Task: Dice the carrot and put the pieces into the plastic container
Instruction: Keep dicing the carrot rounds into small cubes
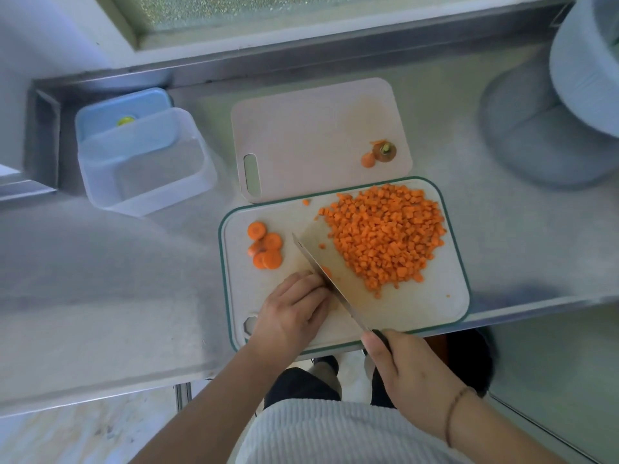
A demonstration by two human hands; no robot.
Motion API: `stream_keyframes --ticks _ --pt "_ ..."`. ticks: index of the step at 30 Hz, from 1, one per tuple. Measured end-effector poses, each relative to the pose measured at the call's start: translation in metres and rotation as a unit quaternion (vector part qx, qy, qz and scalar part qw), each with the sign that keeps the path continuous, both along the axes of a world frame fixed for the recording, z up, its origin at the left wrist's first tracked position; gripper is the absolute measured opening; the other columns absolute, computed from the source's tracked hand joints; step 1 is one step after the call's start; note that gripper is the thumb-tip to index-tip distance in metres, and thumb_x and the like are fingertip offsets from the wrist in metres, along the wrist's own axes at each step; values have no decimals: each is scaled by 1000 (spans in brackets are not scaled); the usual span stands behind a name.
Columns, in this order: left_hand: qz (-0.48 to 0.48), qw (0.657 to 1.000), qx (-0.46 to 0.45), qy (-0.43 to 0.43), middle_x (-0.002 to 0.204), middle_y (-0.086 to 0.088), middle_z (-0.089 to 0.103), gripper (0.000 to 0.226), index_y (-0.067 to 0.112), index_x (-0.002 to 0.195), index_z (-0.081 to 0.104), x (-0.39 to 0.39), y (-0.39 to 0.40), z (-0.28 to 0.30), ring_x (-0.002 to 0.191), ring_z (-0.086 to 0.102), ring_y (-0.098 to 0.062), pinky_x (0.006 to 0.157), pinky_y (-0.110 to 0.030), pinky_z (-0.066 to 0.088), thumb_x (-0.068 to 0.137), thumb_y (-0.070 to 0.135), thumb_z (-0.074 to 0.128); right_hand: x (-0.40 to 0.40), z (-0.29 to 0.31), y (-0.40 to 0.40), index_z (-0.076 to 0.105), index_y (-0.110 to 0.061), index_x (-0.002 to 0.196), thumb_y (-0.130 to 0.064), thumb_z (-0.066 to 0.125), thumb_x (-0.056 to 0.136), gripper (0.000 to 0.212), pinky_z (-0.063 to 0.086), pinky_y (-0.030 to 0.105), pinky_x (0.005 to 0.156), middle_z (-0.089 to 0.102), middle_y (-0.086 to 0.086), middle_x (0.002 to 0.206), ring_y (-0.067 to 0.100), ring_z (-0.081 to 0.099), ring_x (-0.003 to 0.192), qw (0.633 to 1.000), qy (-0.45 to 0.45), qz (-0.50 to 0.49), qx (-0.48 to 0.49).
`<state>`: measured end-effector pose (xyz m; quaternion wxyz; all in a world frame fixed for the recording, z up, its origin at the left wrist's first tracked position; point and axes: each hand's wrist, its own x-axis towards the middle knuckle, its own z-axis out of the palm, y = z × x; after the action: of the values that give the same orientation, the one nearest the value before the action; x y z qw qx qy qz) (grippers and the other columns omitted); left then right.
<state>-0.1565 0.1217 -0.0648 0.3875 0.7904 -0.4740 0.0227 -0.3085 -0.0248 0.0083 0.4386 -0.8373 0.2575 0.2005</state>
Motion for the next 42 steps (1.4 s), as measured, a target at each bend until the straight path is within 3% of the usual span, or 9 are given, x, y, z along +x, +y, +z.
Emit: stream_keyframes --ticks 4,7,15,19,26,32,34,37,42 --pt "17 1000 -3 19 100 -10 71 7 -1 90 75 -1 2 3 94 67 -24 89 -31 55 91 4 70 -5 10 0 62 -26 89 -79 10 84 75 50 35 79 66 -7 78 9 62 80 999 -34 -14 16" --pt "16 1000 3 1 98 -10 73 10 -2 89 76 -1 2 0 92 66 -25 88 -30 55 92 1 66 -18 16 -3 65 -23 95 -79 10 80 80 49 33 81 69 -1 82 10 62 84 1000 0 -8 24" --pt "15 1000 10 17 99 -10 73 31 -1 86 76 2 2 2 95 65 -21 87 -26 54 68 -25 73 -7 1 1 63 -26 95 -78 10 85 76 49 34 88 68 -6 90 9 62 92 999 4 8 45" --pt "7 1000 26 14 100 -10 73 34 -1 89 76 3 5 5 92 66 -24 85 -29 54 68 -28 73 -9 10 1 64 -26 93 -76 13 87 72 50 33 84 69 -8 85 7 62 88 999 -20 -19 40" --pt "7 1000 25 -17 97 -10 74 29 0 87 77 4 6 4 93 63 -24 87 -29 53 74 -23 65 -22 18 0 63 -14 85 -89 5 73 96 48 33 69 65 6 71 15 60 70 999 13 -27 31" --pt "14 1000 21 10 94 -9 72 26 1 86 74 5 7 3 90 63 -25 85 -31 54 74 -22 69 -19 24 0 63 -14 80 -82 12 79 85 45 29 62 64 7 67 13 59 64 999 1 -32 19" --pt "-3 1000 19 14 95 -8 70 23 5 91 71 8 8 4 90 62 -25 83 -34 53 81 -16 69 -18 32 -4 64 -21 77 -73 21 83 68 44 25 58 63 1 62 10 59 60 998 -4 -59 29" --pt "-49 998 40 4 107 -8 67 12 12 104 67 25 9 9 91 63 -26 84 -36 52 95 5 64 -18 45 -15 58 -41 67 -60 33 81 35 35 20 50 51 -4 48 8 46 46 990 -26 -127 56" --pt "-211 969 132 6 121 -14 64 25 7 112 72 63 -4 18 97 64 -31 86 -40 54 99 18 53 -19 50 -26 57 -48 62 -49 35 86 33 32 13 47 47 -9 44 4 42 43 984 -34 -159 77"
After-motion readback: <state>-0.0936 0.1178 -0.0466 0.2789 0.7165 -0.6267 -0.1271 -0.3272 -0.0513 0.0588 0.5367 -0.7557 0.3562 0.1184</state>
